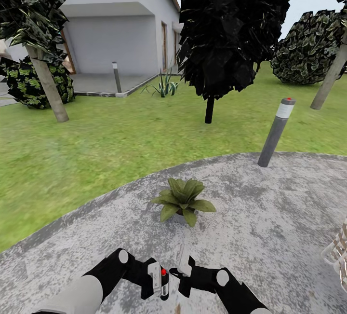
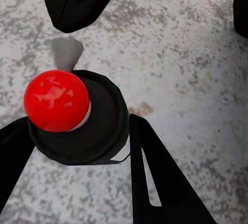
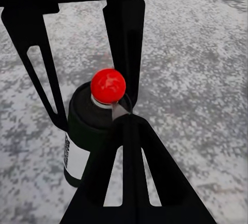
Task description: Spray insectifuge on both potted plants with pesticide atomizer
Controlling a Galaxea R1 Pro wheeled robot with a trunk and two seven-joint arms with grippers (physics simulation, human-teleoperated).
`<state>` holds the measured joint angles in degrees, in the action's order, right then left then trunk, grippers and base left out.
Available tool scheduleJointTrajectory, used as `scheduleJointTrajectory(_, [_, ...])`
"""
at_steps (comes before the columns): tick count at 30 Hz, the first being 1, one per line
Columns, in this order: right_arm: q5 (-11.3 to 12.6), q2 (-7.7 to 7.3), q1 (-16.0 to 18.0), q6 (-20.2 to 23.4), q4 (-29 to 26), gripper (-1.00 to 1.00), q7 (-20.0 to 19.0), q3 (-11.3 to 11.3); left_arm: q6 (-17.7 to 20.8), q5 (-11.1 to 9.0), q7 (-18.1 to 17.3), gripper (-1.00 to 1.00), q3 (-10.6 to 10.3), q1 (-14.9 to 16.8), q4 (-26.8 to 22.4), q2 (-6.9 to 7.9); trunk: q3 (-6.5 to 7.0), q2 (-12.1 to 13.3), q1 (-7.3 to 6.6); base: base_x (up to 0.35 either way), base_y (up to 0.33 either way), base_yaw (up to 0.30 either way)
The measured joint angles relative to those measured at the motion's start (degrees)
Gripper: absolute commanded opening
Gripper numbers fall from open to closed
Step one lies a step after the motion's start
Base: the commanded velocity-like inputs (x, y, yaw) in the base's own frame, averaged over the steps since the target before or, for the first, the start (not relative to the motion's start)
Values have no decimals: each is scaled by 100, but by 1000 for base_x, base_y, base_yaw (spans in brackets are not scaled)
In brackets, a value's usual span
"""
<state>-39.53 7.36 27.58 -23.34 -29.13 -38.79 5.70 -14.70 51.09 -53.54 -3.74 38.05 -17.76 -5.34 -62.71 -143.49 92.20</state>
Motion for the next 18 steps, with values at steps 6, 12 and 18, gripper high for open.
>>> scheduleJointTrajectory(6, [0,1,0,0,0,-100,0,0,0,-7,0,-100,-1,0,1,-3,0,0,0,0,0,0])
scheduleJointTrajectory(12, [0,-7,0,0,0,-100,0,0,0,-9,0,-100,-1,0,1,-76,0,0,0,0,0,0])
scheduleJointTrajectory(18, [0,-7,0,0,0,-100,0,0,20,89,4,-100,-67,-10,10,33,0,0,0,0,0,0])
